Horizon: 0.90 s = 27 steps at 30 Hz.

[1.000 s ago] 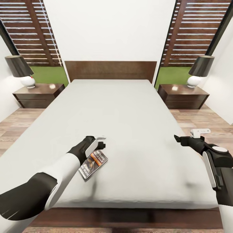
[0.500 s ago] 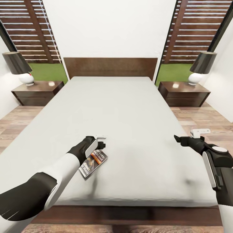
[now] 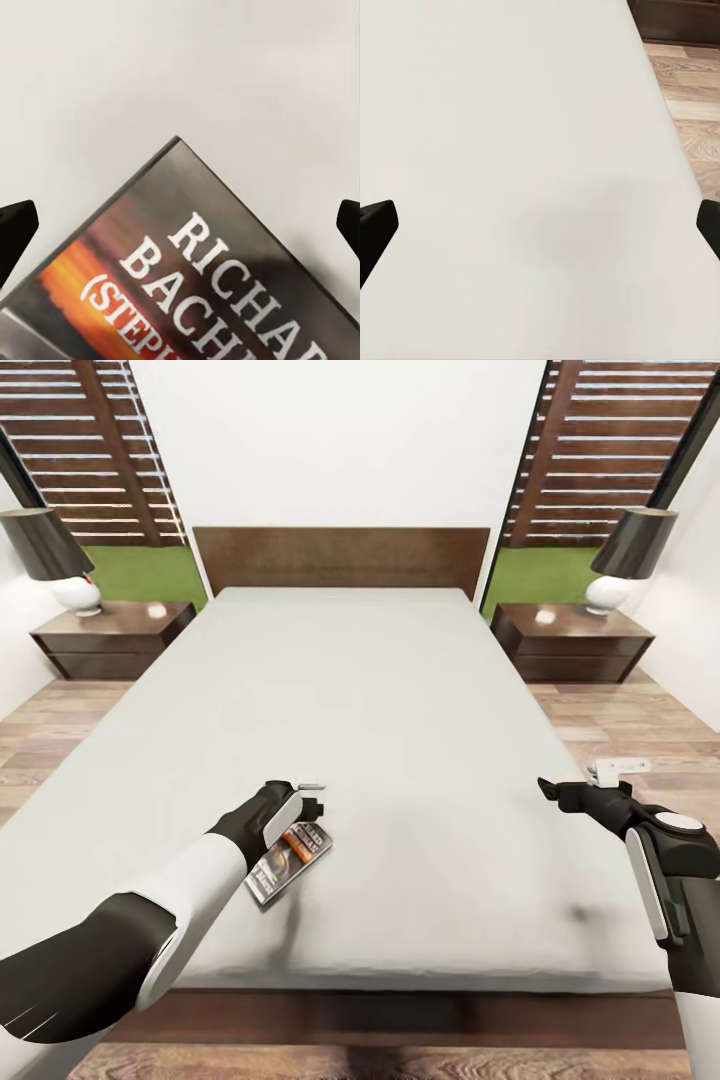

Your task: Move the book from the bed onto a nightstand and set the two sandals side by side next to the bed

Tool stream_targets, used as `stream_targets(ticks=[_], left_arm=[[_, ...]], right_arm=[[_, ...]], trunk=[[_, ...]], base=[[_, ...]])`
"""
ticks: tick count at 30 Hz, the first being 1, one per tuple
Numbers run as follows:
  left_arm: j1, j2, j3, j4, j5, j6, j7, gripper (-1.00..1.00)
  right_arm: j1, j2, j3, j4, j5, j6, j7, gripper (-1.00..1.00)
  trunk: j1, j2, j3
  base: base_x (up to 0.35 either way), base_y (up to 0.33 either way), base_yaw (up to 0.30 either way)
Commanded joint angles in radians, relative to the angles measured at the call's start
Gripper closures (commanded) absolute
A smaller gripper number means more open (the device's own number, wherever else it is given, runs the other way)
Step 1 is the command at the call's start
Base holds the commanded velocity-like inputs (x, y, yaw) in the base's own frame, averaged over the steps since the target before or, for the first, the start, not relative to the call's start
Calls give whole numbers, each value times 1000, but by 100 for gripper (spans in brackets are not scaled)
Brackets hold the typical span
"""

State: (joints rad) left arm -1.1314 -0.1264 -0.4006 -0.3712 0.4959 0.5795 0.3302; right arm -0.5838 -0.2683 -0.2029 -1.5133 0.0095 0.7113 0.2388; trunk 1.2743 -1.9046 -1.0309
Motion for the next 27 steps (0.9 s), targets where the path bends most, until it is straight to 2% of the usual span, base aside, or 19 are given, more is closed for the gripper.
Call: stream_targets(ticks=[1,27], left_arm=[[-1,1,-8,-2,11,3,8,-100],[-1,1,-8,-3,9,2,9,-100]], right_arm=[[-1,0,-1,-1,1,5,5,-100],[-1,0,-1,2,2,5,5,-100]], trunk=[[0,0,-2],[0,0,-38]], base=[[0,0,0],[0,0,0]])
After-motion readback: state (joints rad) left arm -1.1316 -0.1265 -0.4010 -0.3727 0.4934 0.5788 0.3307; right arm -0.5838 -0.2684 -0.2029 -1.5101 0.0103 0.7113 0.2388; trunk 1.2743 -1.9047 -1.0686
